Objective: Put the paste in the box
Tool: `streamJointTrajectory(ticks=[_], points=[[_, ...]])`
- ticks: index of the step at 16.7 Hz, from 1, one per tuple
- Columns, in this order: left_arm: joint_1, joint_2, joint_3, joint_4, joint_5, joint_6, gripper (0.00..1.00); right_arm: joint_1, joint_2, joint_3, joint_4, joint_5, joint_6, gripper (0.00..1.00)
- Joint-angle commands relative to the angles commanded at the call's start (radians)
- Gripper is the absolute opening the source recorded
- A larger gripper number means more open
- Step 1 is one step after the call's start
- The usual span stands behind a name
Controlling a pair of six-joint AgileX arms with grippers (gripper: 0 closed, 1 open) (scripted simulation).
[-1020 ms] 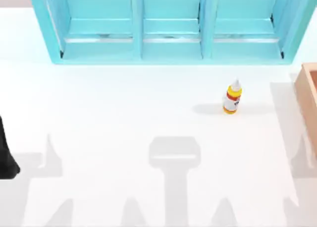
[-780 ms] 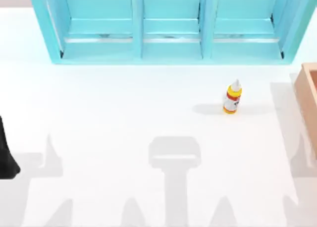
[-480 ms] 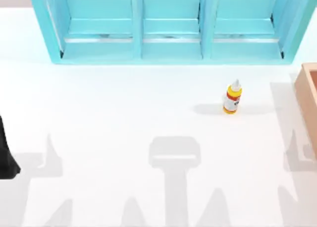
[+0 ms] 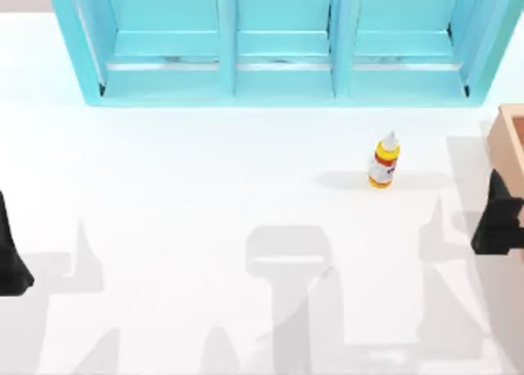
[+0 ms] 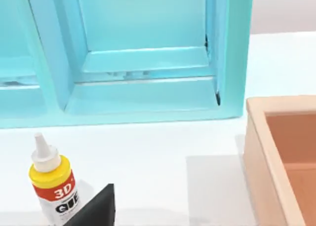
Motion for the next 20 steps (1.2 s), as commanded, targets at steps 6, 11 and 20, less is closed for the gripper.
streamJointTrajectory(ticks=[6,11,20], points=[[0.0,0.0,0.0,0.0,0.0,0.0,1.0,0.203,0.572,0.1,0.41,0.207,0.039,1.0],[0.0,0.0,0.0,0.0,0.0,0.0,1.0,0.311,0.966,0.192,0.723,0.332,0.027,1.0],[0.0,0.0,0.0,0.0,0.0,0.0,1.0,0.371,1.35,0.319,1.081,0.426,-0.049,1.0]])
